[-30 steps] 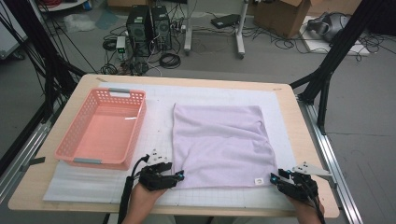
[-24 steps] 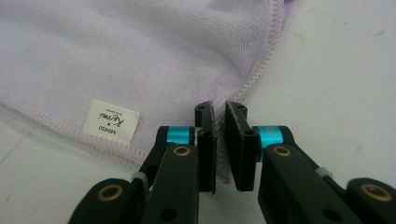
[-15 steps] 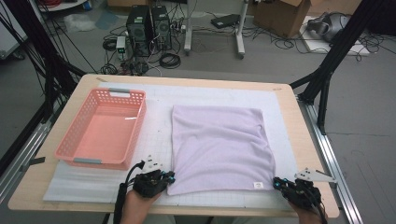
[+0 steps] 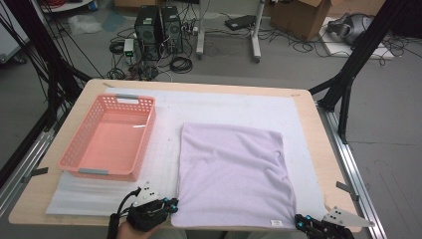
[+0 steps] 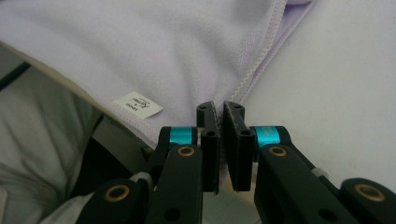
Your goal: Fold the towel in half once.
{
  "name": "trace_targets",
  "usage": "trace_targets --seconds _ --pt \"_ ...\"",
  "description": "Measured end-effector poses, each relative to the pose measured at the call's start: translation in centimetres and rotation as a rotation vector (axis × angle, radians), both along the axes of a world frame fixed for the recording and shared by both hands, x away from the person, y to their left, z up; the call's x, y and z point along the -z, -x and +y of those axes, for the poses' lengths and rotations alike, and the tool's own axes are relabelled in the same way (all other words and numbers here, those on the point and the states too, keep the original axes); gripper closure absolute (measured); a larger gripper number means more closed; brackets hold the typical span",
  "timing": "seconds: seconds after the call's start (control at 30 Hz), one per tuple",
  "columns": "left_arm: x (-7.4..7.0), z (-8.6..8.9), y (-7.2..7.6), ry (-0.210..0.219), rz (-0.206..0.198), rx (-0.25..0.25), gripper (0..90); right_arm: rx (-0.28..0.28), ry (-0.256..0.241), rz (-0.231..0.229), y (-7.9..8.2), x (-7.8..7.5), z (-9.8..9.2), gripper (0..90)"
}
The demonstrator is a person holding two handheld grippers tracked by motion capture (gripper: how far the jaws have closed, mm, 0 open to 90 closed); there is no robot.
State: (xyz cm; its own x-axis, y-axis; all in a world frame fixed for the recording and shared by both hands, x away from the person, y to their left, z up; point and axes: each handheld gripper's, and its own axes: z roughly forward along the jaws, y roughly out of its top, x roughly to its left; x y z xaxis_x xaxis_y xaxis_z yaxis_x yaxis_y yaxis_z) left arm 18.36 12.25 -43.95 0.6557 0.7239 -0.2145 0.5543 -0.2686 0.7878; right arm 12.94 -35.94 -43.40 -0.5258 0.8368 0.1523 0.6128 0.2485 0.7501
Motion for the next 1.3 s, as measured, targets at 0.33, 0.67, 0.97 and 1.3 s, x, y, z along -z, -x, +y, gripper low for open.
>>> trace_targets --seconds 0.33,0.67,0.97,1.3 --pt "-1.3 0.2 -4.5 0.089 -0.059 -0.065 47.1 0.04 0.013 -0.125 -2.5 -0.9 -0.3 51.7" --pt "-2.1 -0.8 -10.6 0.1 -0.102 -0.073 42.9 0.076 -0.031 -0.227 -10.6 -2.6 0.2 48.3" --pt "-1.8 -1.1 -14.6 0.096 -0.099 -0.111 43.5 0.06 -0.015 -0.174 -17.2 -1.9 1.4 50.4" --pt "-1.3 -2.2 -18.1 0.082 -0.064 -0.141 43.5 0.066 0.064 -0.072 -24.0 0.3 2.1 57.1"
